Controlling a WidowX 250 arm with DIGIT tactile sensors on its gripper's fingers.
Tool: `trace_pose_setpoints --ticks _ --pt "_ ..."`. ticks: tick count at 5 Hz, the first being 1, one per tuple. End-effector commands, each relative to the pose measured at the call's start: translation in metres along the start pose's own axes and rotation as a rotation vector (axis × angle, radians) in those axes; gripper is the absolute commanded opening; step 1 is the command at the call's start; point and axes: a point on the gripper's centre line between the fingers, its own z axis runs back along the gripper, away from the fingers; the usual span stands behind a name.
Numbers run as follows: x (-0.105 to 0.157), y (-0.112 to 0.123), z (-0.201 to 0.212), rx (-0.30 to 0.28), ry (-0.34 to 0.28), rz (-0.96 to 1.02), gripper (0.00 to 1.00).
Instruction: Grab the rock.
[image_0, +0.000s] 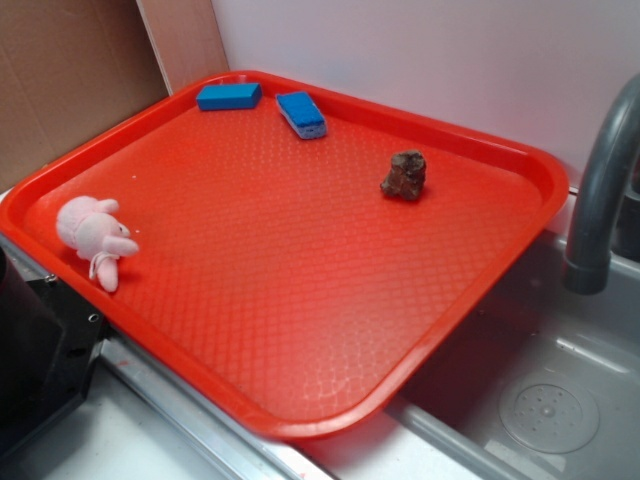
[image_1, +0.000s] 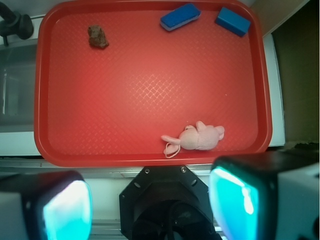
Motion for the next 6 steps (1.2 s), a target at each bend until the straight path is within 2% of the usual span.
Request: trace_pose_setpoints --ticks 1,2,5,6 --pt "0.067 -0.054 -0.06 0.02 -0.044 -0.284 1.0" --pt "0.092 -0.064 -0.076 -0.009 -0.084 -0.348 1.0" --pt "0.092 -0.064 -0.076 -0.009 -0.084 -0.348 1.0" --pt "0.116 -0.078 -0.108 -0.005 -0.044 -0.385 1.0"
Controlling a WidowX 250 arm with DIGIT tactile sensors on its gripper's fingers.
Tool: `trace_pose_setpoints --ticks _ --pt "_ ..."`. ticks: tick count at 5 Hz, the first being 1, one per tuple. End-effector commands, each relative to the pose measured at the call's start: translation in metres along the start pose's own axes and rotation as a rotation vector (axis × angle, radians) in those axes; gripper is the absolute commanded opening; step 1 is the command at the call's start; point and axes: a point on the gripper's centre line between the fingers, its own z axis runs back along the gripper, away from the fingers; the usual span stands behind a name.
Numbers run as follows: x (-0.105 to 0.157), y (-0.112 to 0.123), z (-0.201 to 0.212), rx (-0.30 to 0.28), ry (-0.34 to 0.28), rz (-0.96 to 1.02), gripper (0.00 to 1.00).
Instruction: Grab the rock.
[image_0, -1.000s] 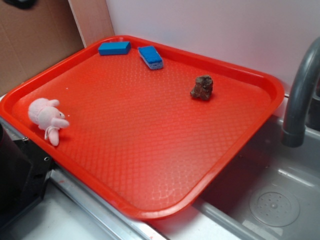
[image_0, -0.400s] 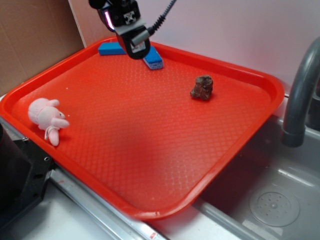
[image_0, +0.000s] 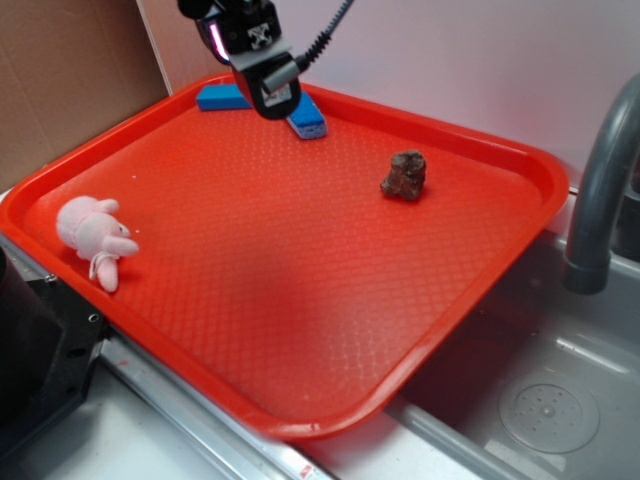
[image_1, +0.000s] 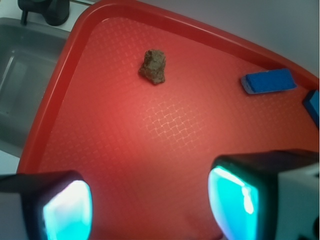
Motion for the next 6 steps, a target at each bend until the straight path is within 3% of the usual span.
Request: trace_pose_setpoints --ticks 1,3,4,6 --pt "0.059 -0.013 -0.045 -0.037 -0.057 -0.019 1.0" --pt "0.084 0.001 -0.07 0.006 -0.083 0.092 1.0" --pt "0.095 0.013 -0.091 0.006 -0.053 0.235 1.0" --pt "0.108 0.018 -0.14 -0.006 0.039 0.278 1.0"
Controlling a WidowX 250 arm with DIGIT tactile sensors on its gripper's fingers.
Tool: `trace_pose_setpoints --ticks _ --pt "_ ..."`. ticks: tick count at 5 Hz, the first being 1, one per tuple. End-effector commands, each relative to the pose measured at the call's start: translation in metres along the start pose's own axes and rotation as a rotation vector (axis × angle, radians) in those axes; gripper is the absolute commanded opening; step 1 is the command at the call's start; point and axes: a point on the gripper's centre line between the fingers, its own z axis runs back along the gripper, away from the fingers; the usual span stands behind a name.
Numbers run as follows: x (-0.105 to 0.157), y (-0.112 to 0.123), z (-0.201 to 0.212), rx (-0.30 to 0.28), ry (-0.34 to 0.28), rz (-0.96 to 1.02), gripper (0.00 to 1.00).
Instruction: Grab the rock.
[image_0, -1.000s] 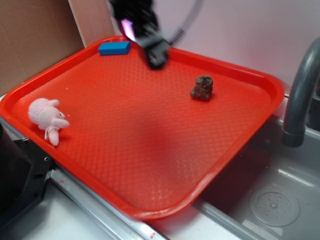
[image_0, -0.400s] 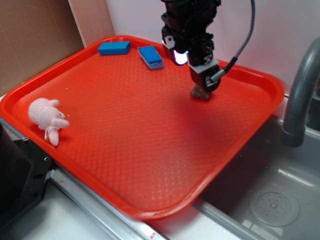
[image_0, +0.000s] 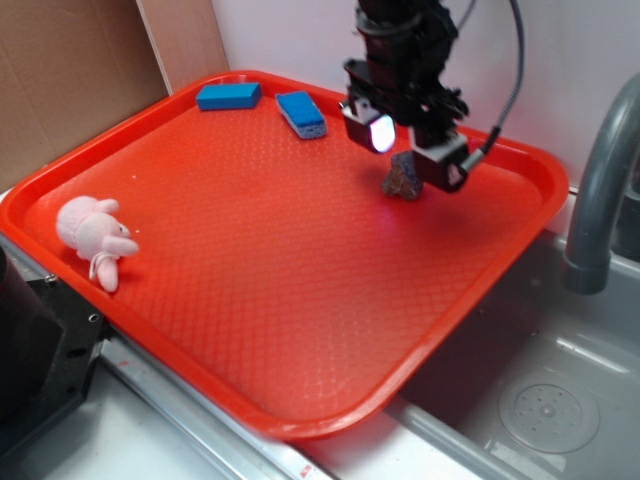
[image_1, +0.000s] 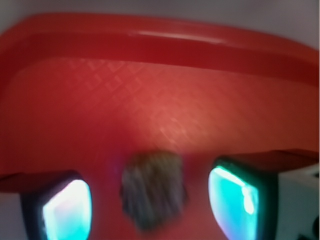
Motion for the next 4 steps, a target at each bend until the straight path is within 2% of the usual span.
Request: trace_pose_setpoints --ticks 1,2,3,4 --pt "0.014 -0.001 0.003 0.004 -0.009 -0.007 0.0" --pt "-0.003 0.003 0.035 0.013 -0.034 -0.052 0.0" --pt "-0.05 0.021 0.088 0.007 -0.129 -0.078 0.0" --pt "-0.085 0.037 0.14 0.002 -0.154 -0.043 0.0"
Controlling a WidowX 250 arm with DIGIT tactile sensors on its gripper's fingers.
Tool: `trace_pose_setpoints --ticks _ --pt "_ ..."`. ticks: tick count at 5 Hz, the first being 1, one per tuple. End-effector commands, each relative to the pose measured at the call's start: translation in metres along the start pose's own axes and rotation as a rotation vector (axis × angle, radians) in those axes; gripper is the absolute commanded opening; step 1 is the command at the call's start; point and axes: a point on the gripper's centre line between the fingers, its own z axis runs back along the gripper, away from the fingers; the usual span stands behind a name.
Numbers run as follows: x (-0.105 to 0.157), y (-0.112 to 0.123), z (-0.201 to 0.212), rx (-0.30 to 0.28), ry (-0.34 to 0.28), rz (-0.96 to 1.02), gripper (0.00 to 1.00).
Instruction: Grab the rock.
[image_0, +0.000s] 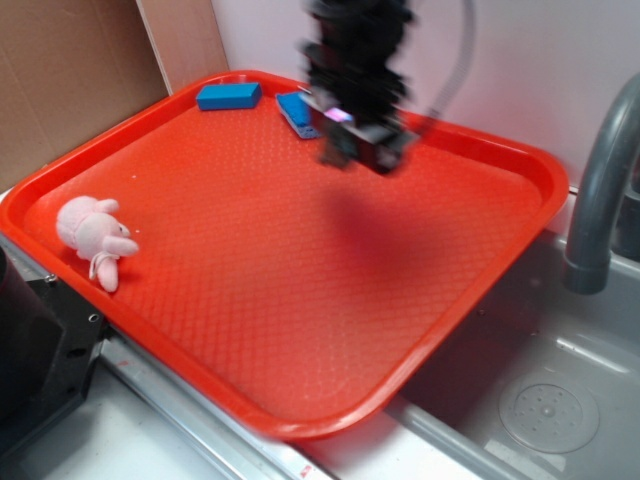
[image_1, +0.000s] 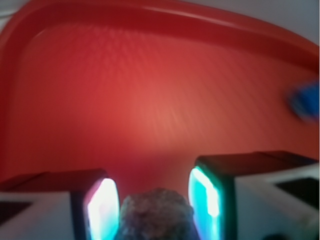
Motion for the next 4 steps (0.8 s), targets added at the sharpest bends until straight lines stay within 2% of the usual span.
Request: trace_pose_setpoints --ticks 1,2,3,4 --pt "-0.044 0.024 0.101 -0.018 -0.049 0.121 0.0" --pt "-0.051 0.041 0.118 -0.009 -0.03 0.188 0.0" --pt "-0.045 0.067 0.114 0.049 -0.008 0.271 0.0" --pt "-0.034 0.088 0.11 0.075 0.016 0.359 0.0"
